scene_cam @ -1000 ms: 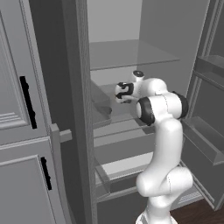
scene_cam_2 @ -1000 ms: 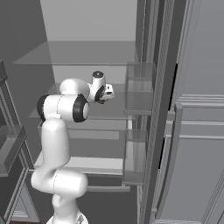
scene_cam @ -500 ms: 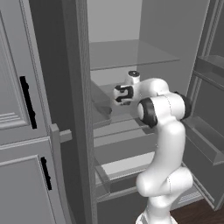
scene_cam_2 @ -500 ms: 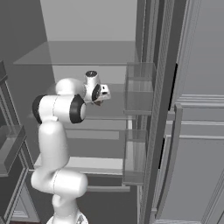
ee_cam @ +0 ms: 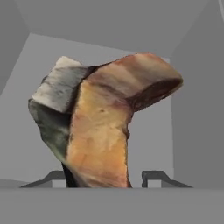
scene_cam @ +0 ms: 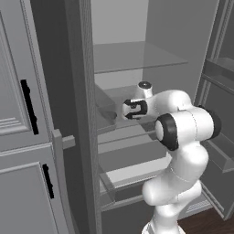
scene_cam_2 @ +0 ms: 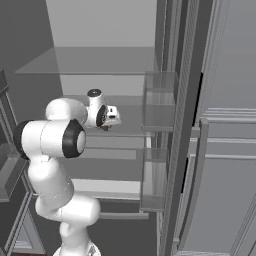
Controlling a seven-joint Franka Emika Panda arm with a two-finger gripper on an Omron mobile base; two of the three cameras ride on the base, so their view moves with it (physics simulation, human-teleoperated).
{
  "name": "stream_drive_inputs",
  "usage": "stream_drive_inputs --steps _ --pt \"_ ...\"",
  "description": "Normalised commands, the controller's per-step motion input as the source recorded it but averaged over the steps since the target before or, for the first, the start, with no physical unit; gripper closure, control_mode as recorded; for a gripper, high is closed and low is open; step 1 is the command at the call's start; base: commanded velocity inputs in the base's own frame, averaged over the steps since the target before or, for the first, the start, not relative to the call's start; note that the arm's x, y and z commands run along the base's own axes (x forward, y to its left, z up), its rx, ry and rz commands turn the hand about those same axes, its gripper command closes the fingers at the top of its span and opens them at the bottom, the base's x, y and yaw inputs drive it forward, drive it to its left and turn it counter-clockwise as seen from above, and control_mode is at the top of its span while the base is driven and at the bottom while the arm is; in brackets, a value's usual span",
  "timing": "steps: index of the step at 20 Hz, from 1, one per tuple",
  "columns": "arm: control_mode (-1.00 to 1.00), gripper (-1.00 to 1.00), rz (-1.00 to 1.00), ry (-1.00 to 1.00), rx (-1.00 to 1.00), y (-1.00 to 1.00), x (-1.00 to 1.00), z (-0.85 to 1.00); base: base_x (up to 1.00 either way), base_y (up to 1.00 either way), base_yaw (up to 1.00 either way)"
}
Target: Place one eggplant and one steak in each tupperware on the nearby counter, to pack two identical lunches.
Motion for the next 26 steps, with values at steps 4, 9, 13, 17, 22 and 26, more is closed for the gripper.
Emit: stream_drive_inputs --steps 4,9,13,17,22,26 --pt "-1.00 1.00 -0.05 -0.02 0.06 0.00 -1.00 0.51 0.00 0.00 0.00" --pt "-1.00 1.00 -0.02 0.00 0.08 0.00 -1.00 0.90 0.00 0.00 0.00" --pt "-1.00 1.00 -0.05 0.00 0.07 0.00 -1.00 0.92 0.00 0.00 0.00" --pt "-1.00 1.00 -0.05 0.00 0.06 0.00 -1.00 0.73 0.00 0.00 0.00" --pt "-1.00 1.00 -0.04 0.00 0.06 0.00 -1.00 0.52 0.00 0.00 0.00" --pt "-1.00 1.00 0.00 0.00 0.03 0.00 -1.00 0.20 0.00 0.00 0.00"
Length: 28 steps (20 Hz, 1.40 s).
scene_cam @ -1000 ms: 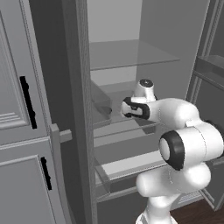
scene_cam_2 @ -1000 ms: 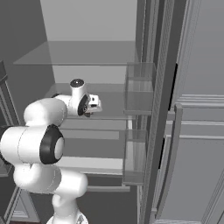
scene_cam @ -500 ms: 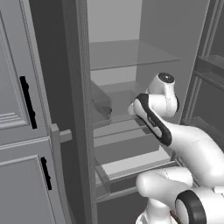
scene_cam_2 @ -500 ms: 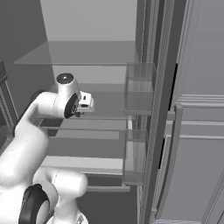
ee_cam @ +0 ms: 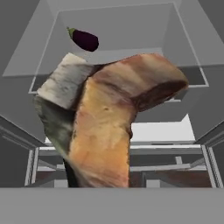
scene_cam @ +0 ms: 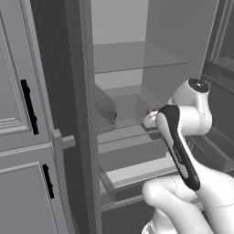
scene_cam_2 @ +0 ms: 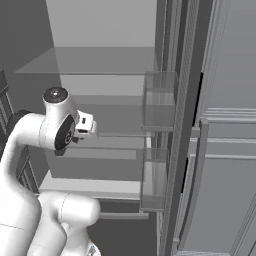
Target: Place one eggplant and one steak in each tupperware on the nearby counter, to pack two identical lunches.
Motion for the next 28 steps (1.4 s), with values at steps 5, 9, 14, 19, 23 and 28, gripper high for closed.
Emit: stream_drive_inputs --steps 5,9,14,19,23,28 --pt "-1.00 1.00 0.00 0.00 0.00 0.00 -1.00 0.24 0.00 0.00 0.00" --pt "-1.00 1.00 0.00 0.00 0.01 0.00 -1.00 0.36 0.00 0.00 0.00" --pt "1.00 1.00 0.00 0.00 0.00 0.00 -0.80 0.27 -0.20 0.00 0.00" --pt "1.00 1.00 0.00 0.00 0.00 0.00 0.00 0.00 -1.00 -0.03 -0.10" --pt "1.00 1.00 0.00 0.00 0.00 0.00 0.00 0.00 -1.00 -0.44 -0.35" --pt "1.00 1.00 0.00 0.00 0.00 0.00 0.00 0.00 -0.60 -0.40 -0.50"
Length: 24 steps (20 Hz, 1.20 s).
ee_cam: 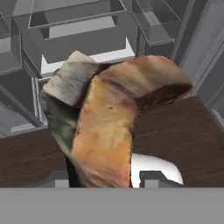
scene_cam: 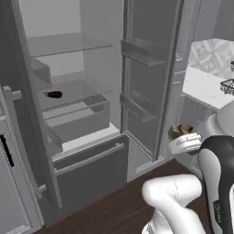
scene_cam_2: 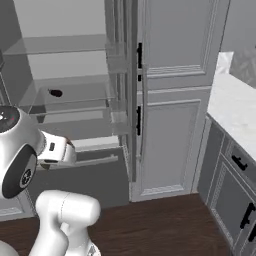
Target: Place one eggplant and one steak in each tupperware on the nearby counter, to pack two identical lunches.
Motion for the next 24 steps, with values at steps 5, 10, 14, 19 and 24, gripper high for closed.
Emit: stream_drive_inputs --steps 5,10,14,19,24 --pt "1.00 1.00 0.00 0.00 0.00 0.00 0.00 0.00 -0.10 -0.30 -0.59" --pt "1.00 1.00 0.00 0.00 0.00 0.00 0.00 0.00 0.00 -0.36 -0.62" --pt "1.00 1.00 0.00 0.00 0.00 0.00 0.00 0.00 0.00 -0.37 -0.63" --pt "1.00 1.00 0.00 0.00 0.00 0.00 0.00 0.00 0.01 -0.48 -0.60" --pt "1.00 1.00 0.00 0.00 0.00 0.00 0.00 0.00 0.18 -0.93 -0.49"
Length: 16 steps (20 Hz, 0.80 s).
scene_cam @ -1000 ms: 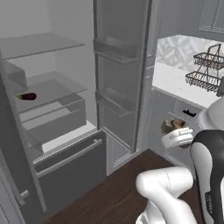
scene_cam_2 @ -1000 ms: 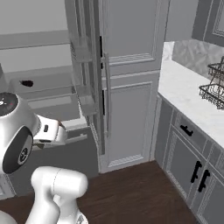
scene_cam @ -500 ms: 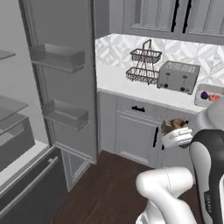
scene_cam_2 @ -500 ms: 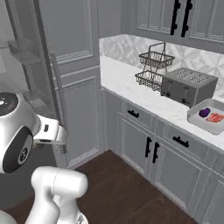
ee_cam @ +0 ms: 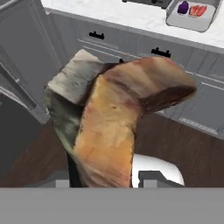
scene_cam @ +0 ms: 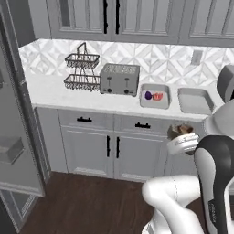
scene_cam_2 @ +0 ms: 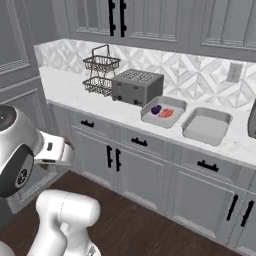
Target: Place one eggplant and one steak in each tupperware on the nearby counter, to pack two identical lunches.
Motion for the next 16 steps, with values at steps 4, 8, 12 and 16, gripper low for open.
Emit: stream_drive_inputs --steps 4,8,12,16 --pt "1.00 1.00 0.00 0.00 0.00 0.00 0.00 0.00 0.35 -1.00 -0.38" --pt "1.00 1.00 0.00 0.00 0.00 0.00 0.00 0.00 0.70 -0.73 -0.31" --pt "1.00 1.00 0.00 0.00 0.00 0.00 0.00 0.00 0.91 -0.07 -0.26" --pt "1.00 1.00 0.00 0.00 0.00 0.00 0.00 0.00 0.66 0.03 -0.24"
